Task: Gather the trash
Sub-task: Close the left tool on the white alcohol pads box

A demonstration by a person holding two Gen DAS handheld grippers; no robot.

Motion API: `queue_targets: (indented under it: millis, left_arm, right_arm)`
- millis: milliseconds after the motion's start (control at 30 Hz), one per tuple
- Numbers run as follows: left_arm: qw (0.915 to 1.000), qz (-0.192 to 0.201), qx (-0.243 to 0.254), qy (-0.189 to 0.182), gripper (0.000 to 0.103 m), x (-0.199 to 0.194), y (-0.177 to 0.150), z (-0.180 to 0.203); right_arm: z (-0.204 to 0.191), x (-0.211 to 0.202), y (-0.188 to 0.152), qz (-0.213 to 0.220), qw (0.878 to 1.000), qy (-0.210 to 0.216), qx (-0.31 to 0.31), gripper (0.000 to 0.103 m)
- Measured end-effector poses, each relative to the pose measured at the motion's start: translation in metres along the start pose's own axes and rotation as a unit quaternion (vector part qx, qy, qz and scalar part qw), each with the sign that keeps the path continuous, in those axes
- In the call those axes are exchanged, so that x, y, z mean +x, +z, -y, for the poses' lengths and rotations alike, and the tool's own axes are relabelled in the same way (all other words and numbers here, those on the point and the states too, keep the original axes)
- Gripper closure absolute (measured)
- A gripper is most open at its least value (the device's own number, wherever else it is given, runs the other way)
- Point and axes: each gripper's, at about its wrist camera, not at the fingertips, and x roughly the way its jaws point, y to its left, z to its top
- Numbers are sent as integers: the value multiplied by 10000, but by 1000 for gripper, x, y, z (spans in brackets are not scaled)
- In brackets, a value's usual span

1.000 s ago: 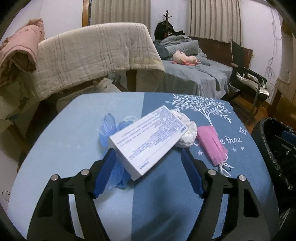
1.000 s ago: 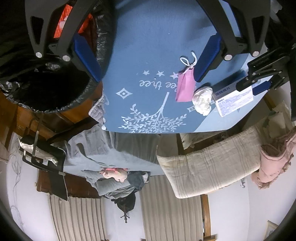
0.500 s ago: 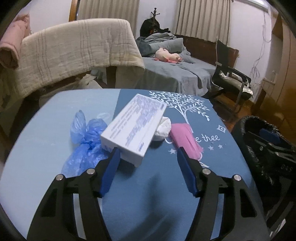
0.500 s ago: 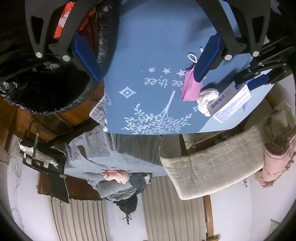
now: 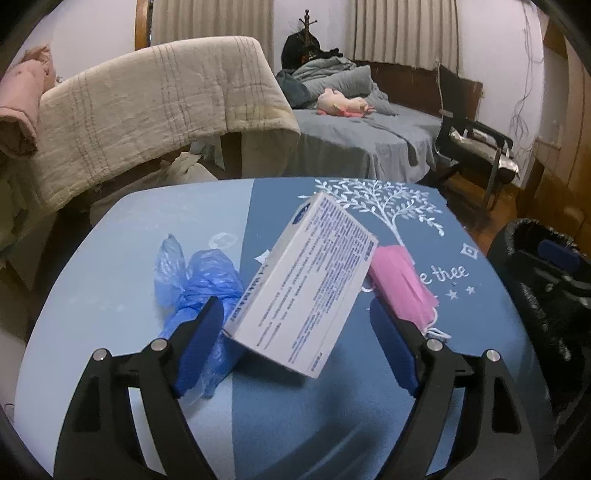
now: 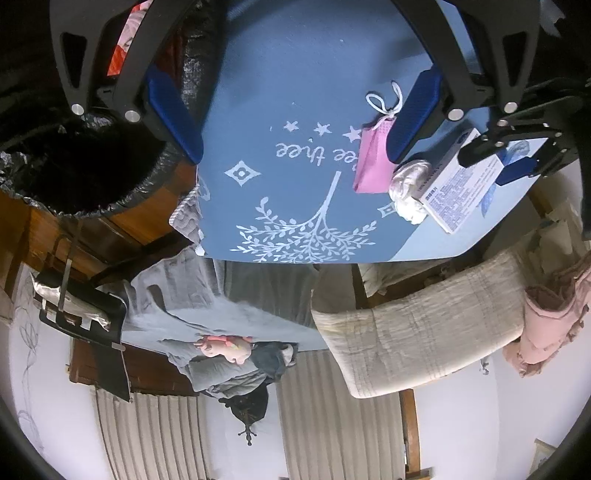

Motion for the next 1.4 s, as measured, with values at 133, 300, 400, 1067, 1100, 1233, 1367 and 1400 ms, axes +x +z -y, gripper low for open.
queue_targets:
  millis: [133,300,400,1067,1100,1233,1367,1400]
  left_arm:
    - [9998,-180,-4,-54,24,6,-4,4]
    - [9981,-406,-129,-454,25,4,-14,11]
    - [9979,-413,-171,-474,25,3,-15,12]
    - [9968,-459,-292,-587,27,15,-3,16]
    - [9969,-464,-298,-554,27,14,-4,16]
    - [9973,-440,-454,-362,22,11,0,10]
    - [9975,-439,-521,-193,18,11,7,6]
    - [9976,-446,-503,-145,18,13,9,6]
  right_arm:
    - [0,1,0,-19,10000,0,21,6]
    - [3,3,-3,-34,10000,-18,55,6]
    - [6,3,-4,-37,10000,-28,74,6]
    - [11,6,-6,-53,9999,-48,97,6]
    - [11,6,-6,-48,9999,-52,105,6]
    - [12,6,-7,-46,9999,-63,131,6]
    - [12,6,-6,-36,9999,-63,129,6]
    - [13,6,-6,-38,9999,-57,143,6]
